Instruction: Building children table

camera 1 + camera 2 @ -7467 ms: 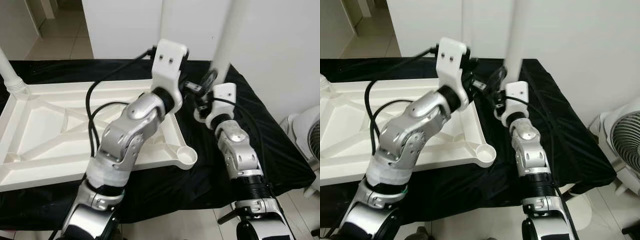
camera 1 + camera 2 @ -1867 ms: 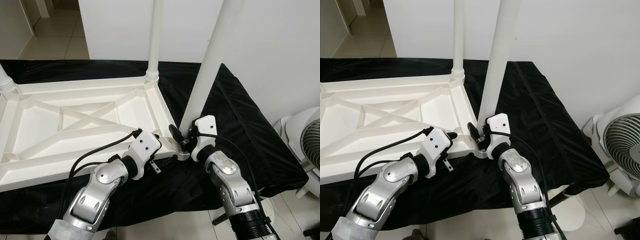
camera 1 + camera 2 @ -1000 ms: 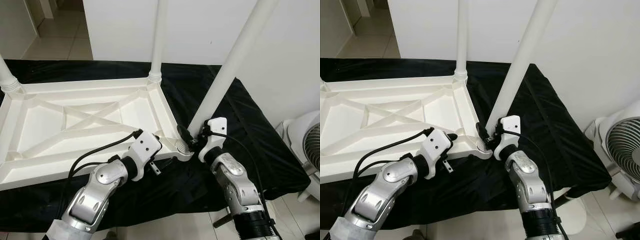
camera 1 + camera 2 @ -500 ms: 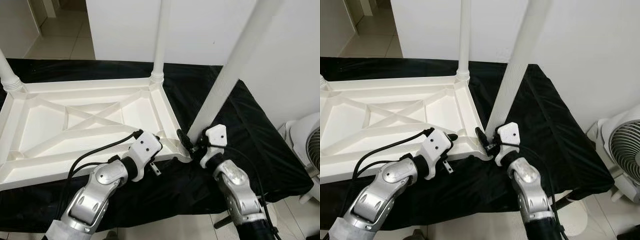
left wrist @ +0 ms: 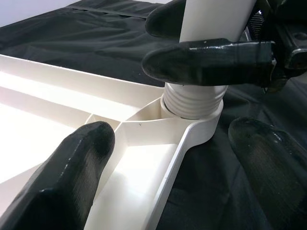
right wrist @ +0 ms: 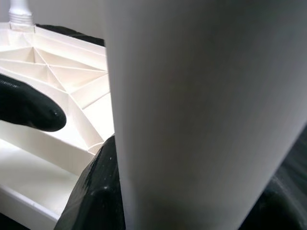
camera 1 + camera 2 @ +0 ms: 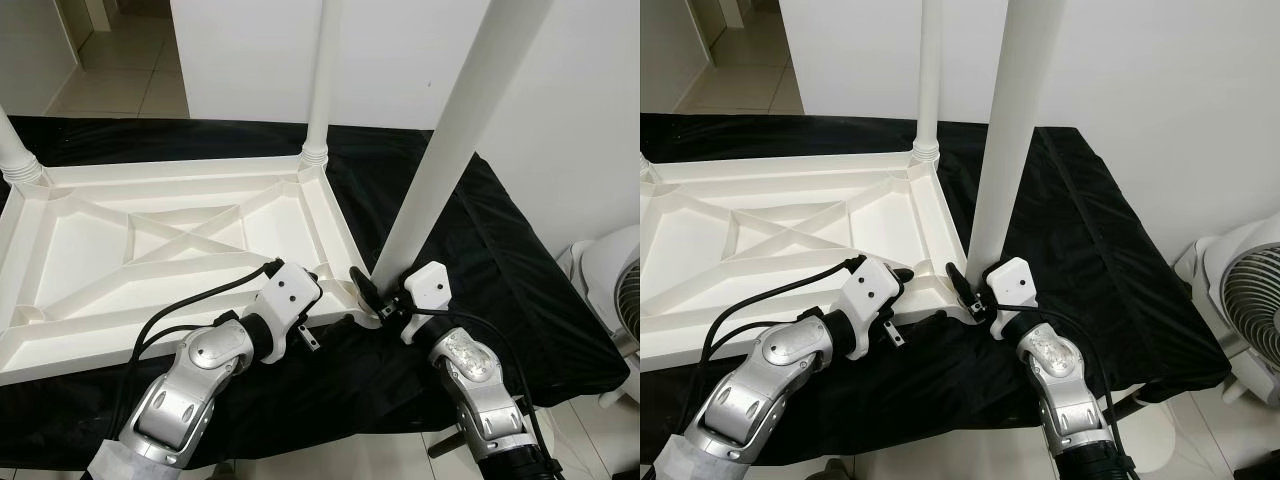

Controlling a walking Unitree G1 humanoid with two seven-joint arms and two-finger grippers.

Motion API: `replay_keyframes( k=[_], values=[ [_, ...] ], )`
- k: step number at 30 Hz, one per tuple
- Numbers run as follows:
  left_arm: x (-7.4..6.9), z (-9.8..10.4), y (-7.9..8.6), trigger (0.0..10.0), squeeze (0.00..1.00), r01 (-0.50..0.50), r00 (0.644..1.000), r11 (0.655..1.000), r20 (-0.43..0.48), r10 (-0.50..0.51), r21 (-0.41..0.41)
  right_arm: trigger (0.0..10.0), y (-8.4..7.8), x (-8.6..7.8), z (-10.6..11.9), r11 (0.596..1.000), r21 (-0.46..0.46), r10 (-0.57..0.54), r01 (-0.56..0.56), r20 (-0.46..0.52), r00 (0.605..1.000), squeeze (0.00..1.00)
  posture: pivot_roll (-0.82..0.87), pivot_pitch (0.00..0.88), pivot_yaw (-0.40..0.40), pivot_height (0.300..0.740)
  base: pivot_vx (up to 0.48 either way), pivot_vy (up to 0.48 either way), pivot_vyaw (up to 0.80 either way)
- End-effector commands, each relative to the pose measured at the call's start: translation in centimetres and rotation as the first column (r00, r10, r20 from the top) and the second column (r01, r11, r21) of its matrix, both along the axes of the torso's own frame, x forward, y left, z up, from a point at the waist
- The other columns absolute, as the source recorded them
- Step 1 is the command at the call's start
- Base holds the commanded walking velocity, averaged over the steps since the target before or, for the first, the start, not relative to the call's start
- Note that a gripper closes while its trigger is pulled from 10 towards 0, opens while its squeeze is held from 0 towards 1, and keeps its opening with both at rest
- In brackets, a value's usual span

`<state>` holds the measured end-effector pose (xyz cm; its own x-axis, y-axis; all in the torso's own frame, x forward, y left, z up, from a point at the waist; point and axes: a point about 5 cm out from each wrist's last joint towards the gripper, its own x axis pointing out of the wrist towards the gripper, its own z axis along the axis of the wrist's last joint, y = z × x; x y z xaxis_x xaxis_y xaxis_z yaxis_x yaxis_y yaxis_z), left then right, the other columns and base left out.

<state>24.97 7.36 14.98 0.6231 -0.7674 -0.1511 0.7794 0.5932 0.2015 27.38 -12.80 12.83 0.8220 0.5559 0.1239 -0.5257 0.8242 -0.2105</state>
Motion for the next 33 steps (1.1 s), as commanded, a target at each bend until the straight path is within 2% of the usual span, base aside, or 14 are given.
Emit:
replay_keyframes(
  k=[1, 5, 8, 14, 22, 26, 33],
  values=[
    [-0.1, 0.2, -0.1, 10.0, 0.00, 0.017, 1.000, 1.000, 0.000, -0.017, 0.005, 10.0, -0.6, -0.3, -2.5, 1.000, -0.016, -0.012, 0.010, -0.149, 0.989, 0.00, 0.13, 0.036, -0.060, 0.740, 0.000, 0.000, 0.00],
    [-0.1, 0.2, -0.1, 10.0, 0.00, 0.017, 1.000, 1.000, -0.001, -0.017, 0.003, 10.0, -0.6, -0.2, -2.6, 1.000, -0.013, -0.002, -0.001, -0.151, 0.989, 0.00, 0.13, 0.036, -0.060, 0.740, 0.000, 0.000, 0.00],
    [-0.1, 0.3, -0.1, 10.0, 0.00, 0.016, 1.000, 1.000, 0.002, -0.016, 0.004, 10.0, -0.4, 0.0, -2.7, 0.999, -0.004, 0.047, -0.049, -0.180, 0.983, 0.00, 0.14, 0.037, -0.061, 0.740, 0.000, 0.000, 0.00],
    [-0.2, 0.4, -0.1, 10.0, 0.00, 0.016, 1.000, 1.000, -0.001, -0.016, 0.004, 10.0, -0.7, 0.3, -2.9, 0.998, 0.046, 0.053, -0.043, -0.239, 0.970, 0.00, 0.14, 0.038, -0.061, 0.740, 0.000, 0.000, 0.00],
    [-0.3, 0.3, -0.1, 10.0, 0.00, 0.018, 1.000, 1.000, -0.003, -0.018, 0.005, 10.0, -0.8, 0.3, -3.2, 0.997, 0.057, 0.062, -0.048, -0.265, 0.962, 0.00, 0.14, 0.040, -0.061, 0.740, 0.000, 0.000, 0.00],
    [-0.4, 0.4, -0.1, 10.0, 0.00, 0.020, 1.000, 1.000, -0.005, -0.020, 0.003, 10.0, -1.0, 0.4, -3.7, 0.996, 0.084, 0.041, -0.014, -0.334, 0.942, 0.00, 0.14, 0.042, -0.059, 0.740, 0.000, 0.000, 0.00],
    [-0.5, 0.4, -0.2, 10.0, 0.00, 0.022, 1.000, 1.000, -0.008, -0.022, 0.000, 10.0, -1.1, 1.1, -3.8, 0.993, 0.108, -0.007, 0.052, -0.384, 0.923, 0.00, 0.14, 0.043, -0.061, 0.740, 0.000, 0.000, 0.00]
  ],
)
